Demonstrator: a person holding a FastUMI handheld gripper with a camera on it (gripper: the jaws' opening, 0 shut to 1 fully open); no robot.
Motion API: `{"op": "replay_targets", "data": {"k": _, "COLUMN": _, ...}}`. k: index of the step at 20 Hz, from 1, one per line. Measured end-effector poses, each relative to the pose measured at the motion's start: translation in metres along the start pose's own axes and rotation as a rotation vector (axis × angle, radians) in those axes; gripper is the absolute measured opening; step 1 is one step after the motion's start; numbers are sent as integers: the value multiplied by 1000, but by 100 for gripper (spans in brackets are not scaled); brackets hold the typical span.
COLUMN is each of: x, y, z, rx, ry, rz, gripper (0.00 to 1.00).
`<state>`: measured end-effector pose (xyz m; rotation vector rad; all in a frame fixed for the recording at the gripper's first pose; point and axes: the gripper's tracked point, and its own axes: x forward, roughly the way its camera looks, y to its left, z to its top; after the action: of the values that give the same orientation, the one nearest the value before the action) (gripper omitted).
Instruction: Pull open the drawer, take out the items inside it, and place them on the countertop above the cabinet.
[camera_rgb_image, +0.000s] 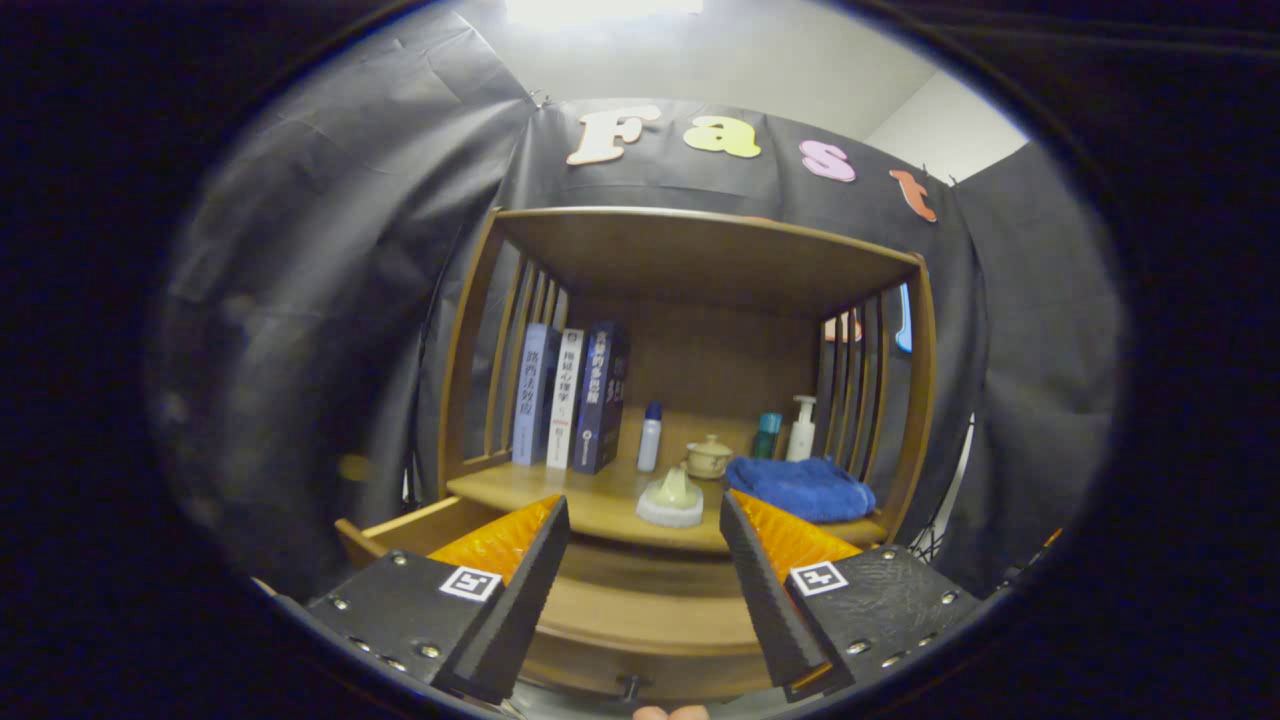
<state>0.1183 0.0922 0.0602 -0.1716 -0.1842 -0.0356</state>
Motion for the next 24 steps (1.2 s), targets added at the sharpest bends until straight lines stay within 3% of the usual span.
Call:
{"op": "replay_targets", "data": {"k": 8, "x": -13, "y": 2, "z": -68, "rx": 79, "ry": 142, "rz": -36, "gripper": 90}}
{"op": "replay_targets", "data": {"k": 11, "x": -17, "y": -1, "z": -86, "rx": 103, "ry": 182, "rz": -48, "gripper": 97}}
{"op": "replay_targets", "data": {"k": 18, "x": 6, "y": -17, "z": -87, "rx": 168, "ry": 200, "rz": -99, "gripper": 99}}
{"op": "replay_targets", "data": {"k": 24, "x": -31, "y": -6, "z": -93, "rx": 130, "ry": 180, "rz": -91, "gripper": 99}}
